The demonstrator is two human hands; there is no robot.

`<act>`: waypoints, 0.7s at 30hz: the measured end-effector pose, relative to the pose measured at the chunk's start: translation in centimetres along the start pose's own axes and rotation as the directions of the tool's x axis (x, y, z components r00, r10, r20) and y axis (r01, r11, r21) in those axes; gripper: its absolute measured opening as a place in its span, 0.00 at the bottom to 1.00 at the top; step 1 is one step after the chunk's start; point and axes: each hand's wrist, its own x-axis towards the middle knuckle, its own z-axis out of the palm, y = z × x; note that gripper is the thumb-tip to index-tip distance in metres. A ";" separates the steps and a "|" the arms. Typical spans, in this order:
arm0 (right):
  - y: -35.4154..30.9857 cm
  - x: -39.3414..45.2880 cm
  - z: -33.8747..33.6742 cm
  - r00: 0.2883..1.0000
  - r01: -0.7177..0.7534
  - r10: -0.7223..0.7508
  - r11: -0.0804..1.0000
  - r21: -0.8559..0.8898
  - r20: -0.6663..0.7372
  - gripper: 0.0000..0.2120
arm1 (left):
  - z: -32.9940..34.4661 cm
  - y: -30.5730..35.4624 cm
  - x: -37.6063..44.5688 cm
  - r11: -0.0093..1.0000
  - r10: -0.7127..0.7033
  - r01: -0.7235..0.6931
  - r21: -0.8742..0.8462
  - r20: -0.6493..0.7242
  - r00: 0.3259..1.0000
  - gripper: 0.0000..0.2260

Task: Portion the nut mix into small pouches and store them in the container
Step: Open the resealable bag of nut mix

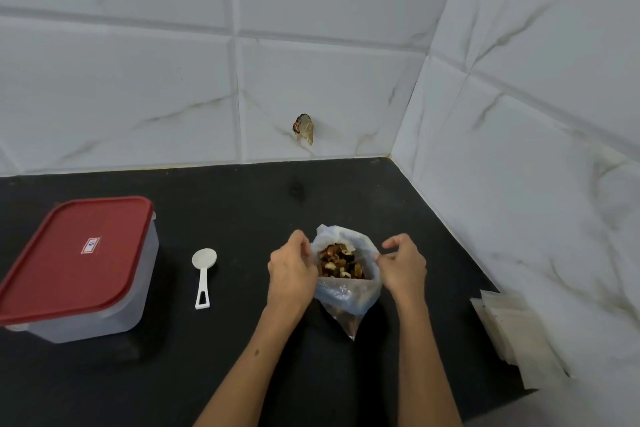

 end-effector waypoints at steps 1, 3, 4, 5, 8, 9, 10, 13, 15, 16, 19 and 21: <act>0.2 0.0 -0.5 1.000 0.022 -0.022 1.000 0.006 -0.022 0.08 | -0.4 0.0 0.1 1.000 0.007 -0.007 0.015 0.019 1.000 0.10; 0.1 0.2 -1.2 0.997 0.076 -0.077 0.997 -0.033 -0.010 0.07 | -1.1 0.2 0.4 0.997 0.053 -0.057 0.047 0.079 0.995 0.11; 0.0 0.4 -1.3 0.995 0.100 -0.099 0.993 -0.066 0.019 0.08 | -1.2 0.3 0.5 0.992 0.079 -0.090 0.087 0.117 0.990 0.10; -0.2 0.5 -1.2 0.992 0.118 -0.112 0.988 -0.102 0.065 0.09 | -1.1 0.5 0.5 0.983 0.096 -0.119 0.142 0.158 0.983 0.11; 0.0 0.4 -0.5 0.977 0.146 -0.109 0.969 -0.201 0.185 0.11 | -0.5 0.7 0.2 0.936 0.092 -0.177 0.305 0.274 0.957 0.16; 0.0 0.4 -0.3 0.976 0.168 -0.128 0.958 -0.234 0.177 0.12 | -0.3 0.9 0.3 0.926 0.098 -0.189 0.326 0.277 0.956 0.17; -0.1 0.4 -0.1 0.976 0.195 -0.161 0.946 -0.260 0.146 0.12 | -0.2 1.2 0.5 0.923 0.109 -0.198 0.329 0.270 0.957 0.16; -1.0 1.0 0.2 0.961 0.269 -0.238 0.920 -0.285 0.141 0.12 | 0.3 2.0 1.8 0.920 0.143 -0.225 0.321 0.261 0.955 0.13; -1.7 1.2 0.6 0.946 0.288 -0.216 0.903 -0.317 0.243 0.14 | 0.7 2.3 2.5 0.905 0.109 -0.229 0.360 0.323 0.940 0.14; -2.0 1.3 0.9 0.941 0.285 -0.200 0.903 -0.323 0.272 0.15 | 0.9 2.4 2.8 0.900 0.082 -0.224 0.374 0.360 0.929 0.15; -2.4 1.5 1.2 0.951 0.264 -0.198 0.921 -0.286 0.239 0.16 | 1.1 2.1 3.4 0.909 0.034 -0.202 0.365 0.418 0.908 0.21; -2.5 1.8 1.2 0.951 0.259 -0.195 0.926 -0.273 0.240 0.19 | 1.2 2.1 3.4 0.925 0.018 -0.184 0.333 0.445 0.895 0.23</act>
